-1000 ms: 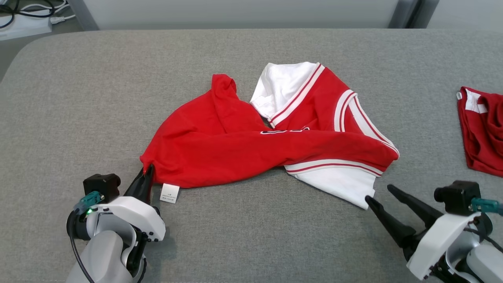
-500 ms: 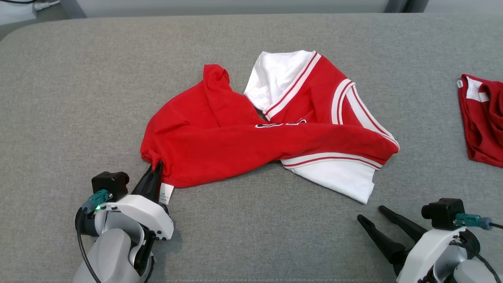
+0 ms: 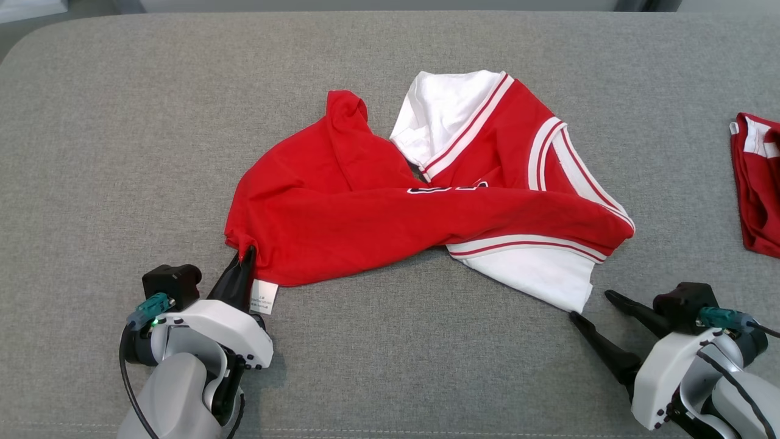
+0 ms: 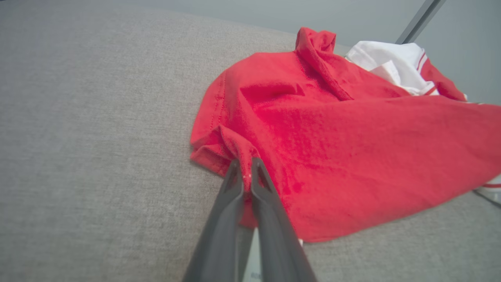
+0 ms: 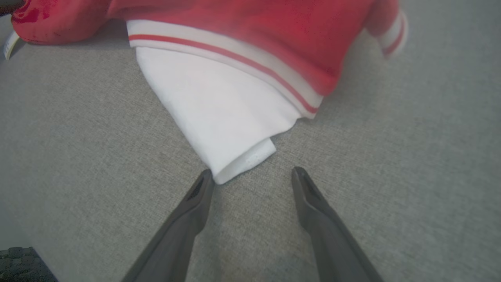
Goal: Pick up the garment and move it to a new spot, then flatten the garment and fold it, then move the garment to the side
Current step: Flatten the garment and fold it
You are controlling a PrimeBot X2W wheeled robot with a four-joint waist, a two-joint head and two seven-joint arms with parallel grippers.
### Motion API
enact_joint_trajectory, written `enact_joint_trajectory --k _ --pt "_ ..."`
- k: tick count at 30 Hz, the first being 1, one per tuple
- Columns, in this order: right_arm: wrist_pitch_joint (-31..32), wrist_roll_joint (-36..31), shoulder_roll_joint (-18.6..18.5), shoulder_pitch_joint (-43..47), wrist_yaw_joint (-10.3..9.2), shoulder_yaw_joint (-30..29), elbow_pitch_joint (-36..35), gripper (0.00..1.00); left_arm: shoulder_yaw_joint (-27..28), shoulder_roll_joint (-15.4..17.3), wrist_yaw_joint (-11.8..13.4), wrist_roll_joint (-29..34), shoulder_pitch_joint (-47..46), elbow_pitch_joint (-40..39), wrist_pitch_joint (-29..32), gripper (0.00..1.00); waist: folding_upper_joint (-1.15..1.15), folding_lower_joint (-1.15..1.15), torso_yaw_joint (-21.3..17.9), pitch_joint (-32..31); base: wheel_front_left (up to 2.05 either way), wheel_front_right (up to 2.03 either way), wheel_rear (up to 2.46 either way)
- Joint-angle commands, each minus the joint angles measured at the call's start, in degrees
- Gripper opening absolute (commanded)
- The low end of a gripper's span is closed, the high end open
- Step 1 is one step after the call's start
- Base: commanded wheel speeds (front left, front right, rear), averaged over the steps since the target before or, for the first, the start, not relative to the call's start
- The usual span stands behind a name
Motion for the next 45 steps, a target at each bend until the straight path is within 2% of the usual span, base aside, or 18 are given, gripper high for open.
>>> enact_joint_trajectory --k 1,8,17,26,43,44,45 --pt "0.4 -0.7 -1.5 0.2 -0.01 0.5 -0.4 1.00 1.9 1.4 -0.3 -0.5 -0.3 -1.2 -0.8 0.00 0.00 0.00 0.0 0.0 0.00 0.00 0.00" --pt "1.1 -4.7 -1.8 -0.9 -0.01 2.7 -0.4 1.00 1.6 1.2 -0.4 -0.9 -0.4 -1.2 -0.8 0.00 0.00 0.00 0.5 0.4 0.00 0.00 0.00" --pt "-1.2 -9.8 -2.7 -0.6 -0.01 3.3 -3.1 1.00 1.8 1.5 -0.4 -1.2 0.3 -1.3 -0.8 0.00 0.00 0.00 0.2 -0.3 0.00 0.00 0.00" --pt "-1.0 -9.3 -1.9 1.5 -0.01 1.8 -4.8 1.00 1.7 1.5 -0.4 -1.2 0.5 -1.6 -0.8 0.00 0.00 0.00 0.0 -0.6 0.00 0.00 0.00" --pt "-0.2 -8.6 -0.3 0.5 -0.01 2.6 -4.4 0.99 1.4 1.9 -0.4 -1.6 0.0 -1.6 -0.8 0.00 0.00 0.00 1.0 0.2 0.00 0.00 0.00" --pt "-0.1 -8.4 -0.2 0.4 -0.01 2.7 -4.3 0.66 1.4 1.9 -0.4 -1.6 0.0 -1.7 -0.8 0.00 0.00 0.00 1.0 0.2 0.00 0.00 0.00" --pt "0.0 -8.3 -0.2 0.3 -0.01 2.8 -4.2 0.26 1.4 1.9 -0.4 -1.6 0.0 -1.7 -0.8 0.00 0.00 0.00 1.0 0.3 0.00 0.00 0.00"
